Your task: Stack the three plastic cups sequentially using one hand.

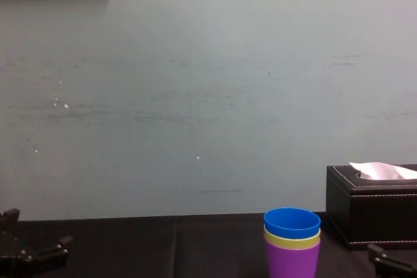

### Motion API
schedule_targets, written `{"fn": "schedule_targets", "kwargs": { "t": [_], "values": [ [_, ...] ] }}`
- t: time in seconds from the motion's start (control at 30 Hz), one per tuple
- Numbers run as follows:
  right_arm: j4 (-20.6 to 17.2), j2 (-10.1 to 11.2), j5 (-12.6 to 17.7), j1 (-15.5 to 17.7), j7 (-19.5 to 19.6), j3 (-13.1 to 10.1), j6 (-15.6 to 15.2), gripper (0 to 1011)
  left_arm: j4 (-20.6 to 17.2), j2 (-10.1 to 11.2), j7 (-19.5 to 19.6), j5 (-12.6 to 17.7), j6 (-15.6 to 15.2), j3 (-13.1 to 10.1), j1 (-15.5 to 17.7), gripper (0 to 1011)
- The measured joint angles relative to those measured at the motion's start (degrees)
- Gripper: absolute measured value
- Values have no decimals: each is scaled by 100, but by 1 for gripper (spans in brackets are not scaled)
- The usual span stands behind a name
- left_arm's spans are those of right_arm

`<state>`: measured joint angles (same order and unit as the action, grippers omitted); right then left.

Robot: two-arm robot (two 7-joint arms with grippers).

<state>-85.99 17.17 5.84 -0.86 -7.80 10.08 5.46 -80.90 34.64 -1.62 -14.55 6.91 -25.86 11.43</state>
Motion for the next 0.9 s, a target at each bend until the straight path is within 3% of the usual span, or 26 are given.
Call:
{"fn": "schedule_targets", "kwargs": {
  "t": [0.9],
  "values": [
    [0, 0, 0, 0, 0, 0, 0, 1003, 0, 0, 0, 0, 0, 0, 0, 1011]
  ]
}}
